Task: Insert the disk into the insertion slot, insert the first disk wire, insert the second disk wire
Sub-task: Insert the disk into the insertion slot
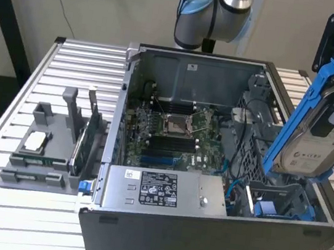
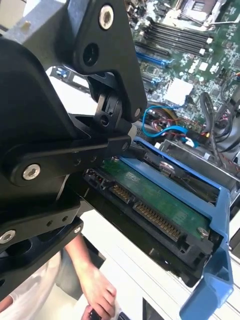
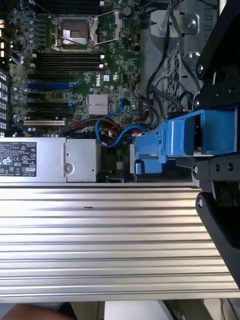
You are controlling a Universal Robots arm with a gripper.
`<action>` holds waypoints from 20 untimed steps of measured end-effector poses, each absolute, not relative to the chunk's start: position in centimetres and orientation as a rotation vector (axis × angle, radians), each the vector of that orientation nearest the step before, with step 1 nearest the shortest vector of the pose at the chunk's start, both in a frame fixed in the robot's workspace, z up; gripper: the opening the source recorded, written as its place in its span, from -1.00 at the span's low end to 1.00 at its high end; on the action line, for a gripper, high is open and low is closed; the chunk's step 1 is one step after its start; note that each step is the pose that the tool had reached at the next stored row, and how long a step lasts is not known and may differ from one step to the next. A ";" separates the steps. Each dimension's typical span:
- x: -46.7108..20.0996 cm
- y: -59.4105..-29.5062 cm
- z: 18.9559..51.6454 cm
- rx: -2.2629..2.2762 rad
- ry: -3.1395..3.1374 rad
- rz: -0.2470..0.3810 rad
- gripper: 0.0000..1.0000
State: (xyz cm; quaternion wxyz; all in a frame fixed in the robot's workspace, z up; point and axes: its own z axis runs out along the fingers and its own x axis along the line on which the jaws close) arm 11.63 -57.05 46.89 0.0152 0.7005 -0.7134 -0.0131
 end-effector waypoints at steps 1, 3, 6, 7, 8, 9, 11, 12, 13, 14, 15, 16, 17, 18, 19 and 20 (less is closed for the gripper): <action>11.6 -57.0 46.8 2.180 -2.220 -0.041 -0.35; 11.7 -57.0 46.6 2.180 -2.220 -0.041 -0.35; 11.7 -57.0 46.3 2.180 -2.220 -0.041 -0.35; 11.7 -57.0 46.2 2.180 -2.220 -0.041 -0.35; 11.7 -57.0 46.1 2.180 -2.220 -0.041 -0.35; 11.7 -57.0 46.0 2.180 -2.220 -0.041 -0.35; 11.7 -57.0 45.8 2.180 -2.220 -0.041 -0.35; 11.7 -57.0 45.8 2.180 -2.220 -0.041 -0.35; 11.7 -57.0 45.8 2.180 -2.220 -0.041 -0.35; 11.7 -57.1 45.8 2.180 -2.220 -0.041 -0.35; 11.7 -57.0 45.7 2.180 -2.220 -0.041 -0.35; 11.7 -57.0 45.7 2.180 -2.220 -0.041 -0.35; 11.7 -57.0 45.7 2.180 -2.220 -0.041 -0.35; 11.7 -57.0 45.7 2.180 -2.220 -0.041 -0.35; 11.7 -57.0 45.7 2.180 -2.220 -0.041 -0.35; 11.7 -57.0 45.6 2.180 -2.220 -0.041 -0.35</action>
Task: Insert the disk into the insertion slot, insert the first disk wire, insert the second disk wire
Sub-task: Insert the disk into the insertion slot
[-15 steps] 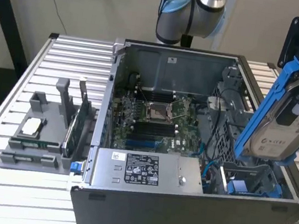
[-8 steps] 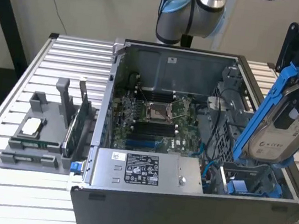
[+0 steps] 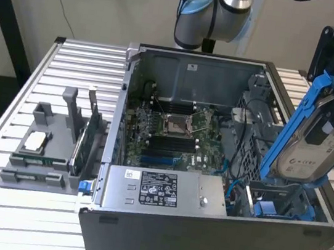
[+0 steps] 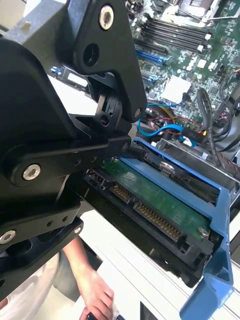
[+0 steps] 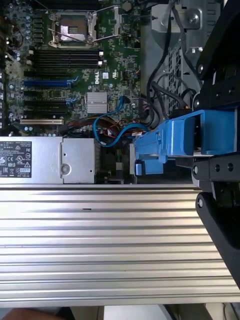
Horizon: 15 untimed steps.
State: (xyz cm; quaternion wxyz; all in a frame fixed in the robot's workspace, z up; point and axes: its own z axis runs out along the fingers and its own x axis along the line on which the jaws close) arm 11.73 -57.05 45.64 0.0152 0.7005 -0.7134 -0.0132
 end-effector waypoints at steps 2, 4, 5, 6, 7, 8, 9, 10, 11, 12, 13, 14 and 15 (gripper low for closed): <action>11.7 -57.0 45.6 2.180 -2.220 -0.041 -0.35; 11.7 -57.0 45.6 2.180 -2.220 -0.041 -0.35; 11.7 -57.0 45.6 2.180 -2.220 -0.041 -0.35; 11.7 -57.0 45.6 2.180 -2.220 -0.041 -0.35; 11.7 -57.0 45.6 2.180 -2.220 -0.041 -0.35; 11.7 -57.0 45.5 2.180 -2.220 -0.041 -0.35; 11.7 -57.0 45.5 2.179 -2.219 -0.041 -0.35; 11.7 -57.0 45.5 2.179 -2.219 -0.041 -0.35; 11.7 -57.0 45.5 2.179 -2.219 -0.042 -0.35; 11.7 -57.0 45.5 2.179 -2.219 -0.042 -0.35; 11.7 -57.0 45.5 2.179 -2.219 -0.042 -0.35; 11.7 -57.0 45.5 2.179 -2.219 -0.042 -0.35; 11.7 -57.0 45.4 2.179 -2.219 -0.042 -0.35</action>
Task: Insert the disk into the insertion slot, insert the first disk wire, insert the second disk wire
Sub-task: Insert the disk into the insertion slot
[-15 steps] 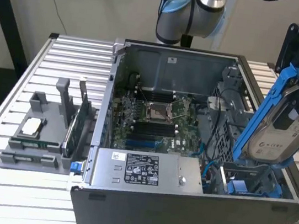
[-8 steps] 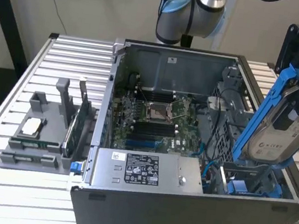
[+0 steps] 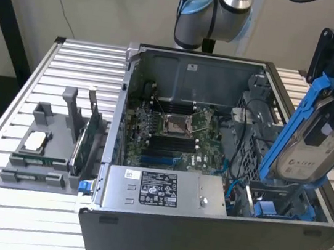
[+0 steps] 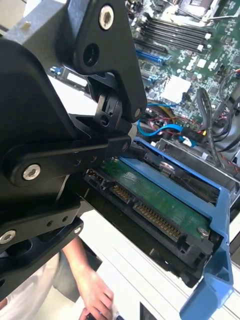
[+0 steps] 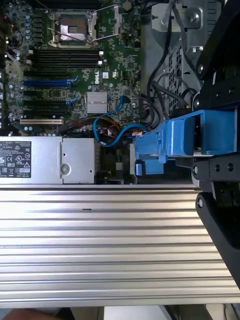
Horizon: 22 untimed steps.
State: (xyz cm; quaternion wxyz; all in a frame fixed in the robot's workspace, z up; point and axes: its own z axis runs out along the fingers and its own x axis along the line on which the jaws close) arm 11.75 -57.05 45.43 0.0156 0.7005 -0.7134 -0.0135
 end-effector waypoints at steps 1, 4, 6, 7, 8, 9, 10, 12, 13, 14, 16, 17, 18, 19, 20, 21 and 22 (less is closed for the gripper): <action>11.8 -57.0 45.4 2.179 -2.219 -0.042 -0.35; 11.9 -57.0 45.0 2.179 -2.219 -0.042 -0.35; 12.1 -57.0 44.7 2.179 -2.218 -0.043 -0.35; 12.3 -57.0 44.6 2.178 -2.218 -0.044 -0.35; 12.4 -57.0 44.4 2.178 -2.218 -0.045 -0.35; 12.5 -57.0 44.2 2.177 -2.217 -0.046 -0.35; 12.6 -57.0 44.0 2.177 -2.217 -0.046 -0.35; 12.6 -57.0 43.7 2.177 -2.216 -0.047 -0.35; 12.7 -57.0 43.5 2.176 -2.216 -0.048 -0.35; 12.7 -57.0 43.3 2.176 -2.216 -0.049 -0.35; 12.7 -57.0 43.0 2.175 -2.215 -0.051 -0.35; 12.7 -57.0 42.8 2.174 -2.214 -0.052 -0.35; 12.7 -57.0 42.7 2.174 -2.214 -0.053 -0.35; 12.7 -57.0 42.5 2.173 -2.213 -0.054 -0.35; 12.7 -57.0 42.4 2.173 -2.213 -0.055 -0.35; 12.7 -57.0 42.2 2.173 -2.212 -0.056 -0.35; 12.7 -57.0 42.1 2.172 -2.212 -0.056 -0.35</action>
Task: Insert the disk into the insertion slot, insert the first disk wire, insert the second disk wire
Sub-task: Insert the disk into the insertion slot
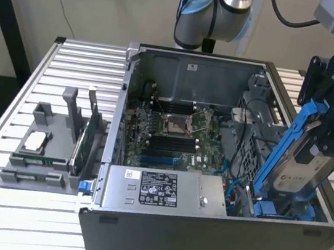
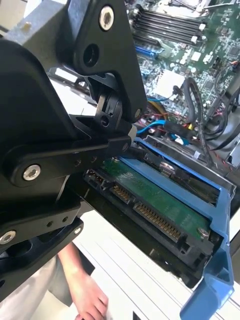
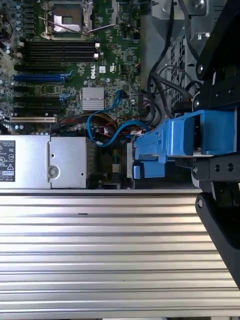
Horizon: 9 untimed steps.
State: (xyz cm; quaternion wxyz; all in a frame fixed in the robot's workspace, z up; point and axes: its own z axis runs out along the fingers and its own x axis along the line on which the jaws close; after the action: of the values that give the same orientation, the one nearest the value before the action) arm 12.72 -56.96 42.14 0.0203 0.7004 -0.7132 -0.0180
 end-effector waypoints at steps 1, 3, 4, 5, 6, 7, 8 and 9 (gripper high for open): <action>12.7 -57.0 42.0 2.172 -2.212 -0.056 -0.35; 12.7 -57.0 41.8 2.172 -2.212 -0.056 -0.35; 12.7 -57.0 41.7 2.172 -2.212 -0.056 -0.35; 12.7 -57.0 41.6 2.172 -2.212 -0.056 -0.35; 12.7 -57.0 41.5 2.173 -2.212 -0.056 -0.35; 12.7 -57.0 41.4 2.173 -2.212 -0.056 -0.35; 12.7 -57.0 41.3 2.173 -2.212 -0.057 -0.35; 12.7 -57.0 41.2 2.173 -2.212 -0.057 -0.35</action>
State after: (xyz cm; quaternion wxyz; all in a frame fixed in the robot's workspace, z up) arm 12.72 -56.96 41.19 0.0201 0.7004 -0.7132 -0.0182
